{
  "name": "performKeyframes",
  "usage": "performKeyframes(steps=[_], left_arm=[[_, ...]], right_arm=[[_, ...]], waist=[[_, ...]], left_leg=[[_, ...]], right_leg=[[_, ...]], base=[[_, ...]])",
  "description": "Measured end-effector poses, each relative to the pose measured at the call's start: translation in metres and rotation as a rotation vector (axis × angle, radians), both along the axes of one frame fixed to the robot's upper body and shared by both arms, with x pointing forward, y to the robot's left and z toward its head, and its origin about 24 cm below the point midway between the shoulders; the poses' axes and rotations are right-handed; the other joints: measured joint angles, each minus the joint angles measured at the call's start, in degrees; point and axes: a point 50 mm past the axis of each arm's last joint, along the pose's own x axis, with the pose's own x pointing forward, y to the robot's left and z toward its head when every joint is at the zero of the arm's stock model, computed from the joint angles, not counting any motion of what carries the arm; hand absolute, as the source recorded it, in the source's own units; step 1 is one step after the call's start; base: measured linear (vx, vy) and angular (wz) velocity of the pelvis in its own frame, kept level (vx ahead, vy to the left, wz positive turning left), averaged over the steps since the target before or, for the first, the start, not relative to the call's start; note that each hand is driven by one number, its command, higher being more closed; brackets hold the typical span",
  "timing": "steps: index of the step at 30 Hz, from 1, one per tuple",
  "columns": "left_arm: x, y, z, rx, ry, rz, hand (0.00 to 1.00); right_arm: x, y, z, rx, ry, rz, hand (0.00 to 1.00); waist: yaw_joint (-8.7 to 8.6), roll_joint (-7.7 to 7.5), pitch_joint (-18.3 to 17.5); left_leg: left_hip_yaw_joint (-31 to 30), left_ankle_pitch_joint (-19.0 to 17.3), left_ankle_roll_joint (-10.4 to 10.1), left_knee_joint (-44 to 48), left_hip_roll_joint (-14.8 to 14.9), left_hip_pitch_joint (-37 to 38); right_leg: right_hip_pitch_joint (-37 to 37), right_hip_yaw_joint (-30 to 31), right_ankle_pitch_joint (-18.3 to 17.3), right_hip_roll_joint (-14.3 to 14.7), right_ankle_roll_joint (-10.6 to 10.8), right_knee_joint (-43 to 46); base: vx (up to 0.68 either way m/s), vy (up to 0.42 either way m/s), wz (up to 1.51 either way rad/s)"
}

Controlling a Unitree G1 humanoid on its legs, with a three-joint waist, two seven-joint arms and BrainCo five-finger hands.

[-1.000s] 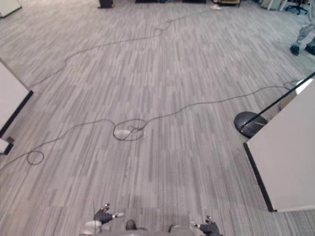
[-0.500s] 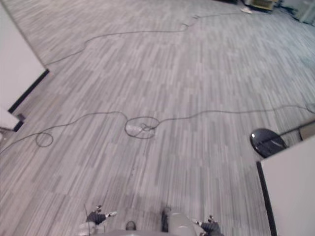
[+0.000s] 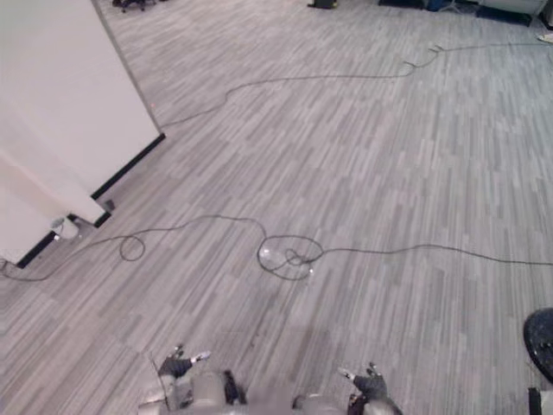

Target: Organize washtable

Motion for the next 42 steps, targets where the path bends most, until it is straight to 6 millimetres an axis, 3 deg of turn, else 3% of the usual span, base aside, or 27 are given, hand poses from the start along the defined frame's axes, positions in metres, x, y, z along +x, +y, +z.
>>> performKeyframes(steps=[2,3,4,6,7,9,10,14,16,17,19,20,21,22,23,25,26,28,30,33,34,35,36,37,38,40,42], left_arm=[[0.000,-0.002,0.000,-0.005,-0.002,0.001,0.00],[0.000,-0.002,0.000,-0.005,-0.001,0.003,0.00],[-0.004,0.000,-0.001,0.000,0.004,0.010,0.00],[-0.004,0.004,-0.001,0.012,0.004,0.007,0.00],[-0.004,0.005,-0.001,0.014,0.008,0.005,0.00],[-0.006,0.007,-0.002,0.020,0.023,0.000,0.00],[-0.006,0.004,-0.003,0.014,0.042,-0.011,0.00],[-0.006,-0.001,-0.004,0.006,0.046,-0.036,0.00],[-0.007,-0.002,-0.005,0.006,0.051,-0.041,0.00],[-0.007,-0.002,-0.005,0.008,0.055,-0.052,0.00],[-0.009,0.001,-0.006,0.021,0.072,-0.086,0.00],[-0.011,0.003,-0.007,0.028,0.084,-0.091,0.00],[-0.015,-0.003,-0.009,0.015,0.097,-0.098,0.00],[-0.017,-0.004,-0.010,0.013,0.102,-0.102,0.00],[-0.018,-0.009,-0.010,0.002,0.105,-0.106,0.00],[-0.017,-0.008,-0.010,0.002,0.096,-0.096,0.00],[-0.016,-0.007,-0.009,0.000,0.091,-0.079,0.00],[-0.021,-0.006,-0.009,-0.002,0.090,-0.054,0.00],[-0.021,-0.006,-0.009,0.000,0.086,-0.052,0.00],[-0.020,-0.005,-0.008,0.003,0.083,-0.053,0.00],[-0.021,-0.005,-0.009,0.005,0.088,-0.062,0.00],[-0.021,-0.006,-0.009,0.006,0.090,-0.073,0.00],[-0.022,-0.008,-0.010,0.004,0.098,-0.084,0.00],[-0.024,-0.008,-0.012,0.007,0.116,-0.103,0.00],[-0.022,-0.006,-0.011,0.015,0.118,-0.120,0.00],[-0.017,-0.001,-0.010,0.040,0.118,-0.163,0.00],[-0.019,0.003,-0.011,0.054,0.134,-0.184,0.00]], right_arm=[[0.003,0.002,0.000,0.005,-0.005,0.005,0.00],[0.006,0.005,0.001,0.011,-0.011,0.013,0.00],[0.004,0.007,0.000,0.015,-0.004,0.015,0.00],[0.004,0.010,-0.001,0.024,0.001,0.015,0.00],[0.005,0.013,-0.002,0.031,0.000,0.018,0.00],[0.007,0.017,-0.001,0.037,-0.004,0.026,0.00],[0.008,0.016,-0.001,0.031,-0.007,0.031,0.00],[0.012,0.017,0.001,0.025,-0.029,0.041,0.00],[0.013,0.018,0.000,0.026,-0.028,0.049,0.00],[0.013,0.017,0.000,0.023,-0.021,0.054,0.00],[0.007,0.016,-0.003,0.027,0.007,0.051,0.00],[0.003,0.012,-0.004,0.022,0.017,0.036,0.00],[0.004,0.004,-0.003,0.000,0.020,0.042,0.00],[0.003,0.002,-0.003,-0.007,0.024,0.043,0.00],[0.003,0.000,-0.002,-0.011,0.021,0.038,0.00],[0.003,-0.001,-0.002,-0.013,0.016,0.029,0.00],[0.003,0.000,-0.001,-0.012,0.012,0.032,0.00],[-0.001,0.003,-0.002,-0.007,0.020,0.041,0.00],[-0.002,0.003,-0.003,-0.005,0.021,0.036,0.00],[-0.005,0.000,-0.003,-0.007,0.030,0.021,0.00],[-0.006,-0.002,-0.004,-0.005,0.036,0.008,0.00],[-0.008,-0.006,-0.004,-0.012,0.043,0.003,0.00],[-0.010,-0.008,-0.004,-0.015,0.051,0.002,0.00],[-0.011,-0.008,-0.005,-0.012,0.059,-0.006,0.00],[-0.013,-0.007,-0.006,-0.006,0.070,-0.012,0.00],[-0.019,-0.003,-0.009,0.014,0.100,-0.024,0.00],[-0.021,-0.003,-0.010,0.017,0.110,-0.031,0.00]], waist=[[0.30,0.20,0.0],[0.83,0.07,-0.1],[1.76,-0.88,-0.7],[1.60,-1.36,-1.4],[1.42,-1.71,-1.5],[1.42,-2.19,-1.5],[0.96,-2.33,-1.4],[0.99,-1.45,-1.3],[0.56,-1.96,-1.6],[-0.46,-2.19,-1.6],[-0.60,-3.18,-1.3],[-1.25,-4.17,-1.5],[-1.74,-2.59,-1.6],[-1.87,-1.96,-1.8],[-1.89,-0.57,-1.9],[-1.59,0.02,-2.0],[-1.48,-0.26,-1.6],[-0.03,0.83,-1.9],[-0.15,0.81,-1.9],[-0.04,0.54,-1.9],[-0.14,0.44,-1.9],[-0.13,0.69,-2.0],[-0.03,1.27,-2.4],[-0.38,0.70,-2.9],[-0.57,0.39,-3.7],[-0.44,-1.69,-4.0],[-0.48,-1.80,-4.0]], left_leg=[[-2.2,3.1,-0.1,-10.9,-2.7,-1.5],[-3.2,7.3,1.4,-12.4,-3.4,-1.7],[-3.3,11.2,4.7,-11.8,-4.9,-0.9],[-2.0,8.2,9.0,-8.7,-5.8,-0.8],[-0.8,6.9,9.3,-7.7,-5.8,-0.3],[0.3,5.2,9.9,-8.7,-6.8,3.4],[0.3,4.4,10.5,-11.4,-8.1,9.2],[1.5,3.8,9.6,-19.1,-8.4,18.8],[1.8,3.5,9.2,-21.2,-8.3,20.8],[1.8,3.2,8.6,-22.1,-8.3,21.5],[1.4,2.9,7.3,-22.7,-9.7,23.3],[0.1,2.0,6.0,-22.8,-11.2,24.9],[-0.8,2.0,5.2,-22.9,-10.1,26.4],[-1.4,1.7,4.6,-22.8,-9.9,26.8],[-1.8,0.5,2.8,-21.9,-8.5,27.1],[-2.2,-1.1,0.4,-12.3,-6.0,23.7],[-2.9,-1.6,-0.6,-2.1,-3.2,20.0],[-2.8,-2.3,-0.1,10.3,1.5,15.8],[-2.7,-2.7,0.5,9.7,1.8,14.0],[-6.0,-2.9,0.9,-1.0,-1.7,11.2],[-10.2,-1.9,0.0,-9.5,-4.7,11.1],[-12.7,2.0,-0.9,-14.7,-6.2,12.0],[-13.0,6.9,-0.1,-17.2,-6.4,13.1],[-11.8,7.2,1.6,-18.8,-7.3,14.4],[-11.0,7.4,1.9,-19.7,-8.0,14.7],[-10.8,7.5,2.2,-20.6,-9.6,15.0],[-10.8,6.9,3.1,-21.1,-10.1,16.3]], right_leg=[[1.8,1.1,-1.4,-0.5,1.5,-1.4],[2.2,2.3,-2.3,-0.8,2.7,-1.5],[3.1,4.6,-3.6,-2.5,4.6,-2.1],[3.4,6.1,-3.8,-4.3,6.0,-1.0],[2.0,7.4,-3.5,-5.1,6.6,2.6],[-3.1,9.0,-2.1,-6.0,9.1,16.6],[-7.0,8.6,-2.2,-7.4,9.2,29.1],[-12.5,3.3,-3.9,-7.5,6.5,30.9],[-16.2,1.5,-3.7,-6.1,6.2,24.6],[-18.0,0.3,-2.4,-5.2,5.9,18.1],[-18.2,-0.1,5.3,-3.8,5.0,6.4],[-18.0,2.0,12.7,-3.9,1.3,5.6],[-17.3,1.5,11.2,-3.6,1.2,7.5],[-16.7,1.0,9.8,-3.6,1.4,7.3],[-15.9,0.4,8.5,-2.8,1.3,7.3],[-14.4,0.2,6.6,-1.8,0.9,6.9],[-12.7,0.3,6.1,-0.5,0.8,6.1],[-9.4,2.6,4.3,2.5,-0.7,5.5],[-8.0,4.1,3.7,2.8,-0.6,5.0],[-6.7,8.3,3.2,1.6,0.2,3.9],[-6.3,10.0,3.4,0.5,1.2,3.6],[-6.2,11.6,3.2,0.2,2.2,3.4],[-5.8,12.9,3.1,0.3,3.0,2.9],[-4.7,13.9,3.8,-0.3,4.1,0.8],[-4.0,14.3,4.3,-1.3,4.5,-1.2],[-2.7,14.7,5.6,-2.7,5.5,-5.0],[-1.2,14.7,6.2,-3.2,6.4,-6.4]], base=[[0.32,0.168,-0.20],[0.52,0.370,-0.70],[0.50,0.356,-0.70],[0.40,0.247,-0.49],[0.46,0.293,-0.37],[0.52,0.315,-0.31],[0.40,0.194,-0.16],[0.29,0.104,-0.16],[0.25,0.017,-0.05],[0.24,-0.046,0.00],[0.27,-0.071,0.07],[0.30,-0.089,0.18],[0.29,-0.086,0.23],[0.27,-0.088,0.15],[0.25,-0.105,0.15],[0.28,-0.187,0.04],[0.22,-0.165,-0.21],[0.24,-0.067,-0.61],[0.22,0.025,-0.60],[0.20,0.111,-0.64],[0.21,0.211,-0.71],[0.21,0.231,-0.88],[0.24,0.248,-0.74],[0.28,0.246,-0.56],[0.35,0.267,-0.32],[0.28,0.181,-0.15],[0.19,0.110,-0.11]])
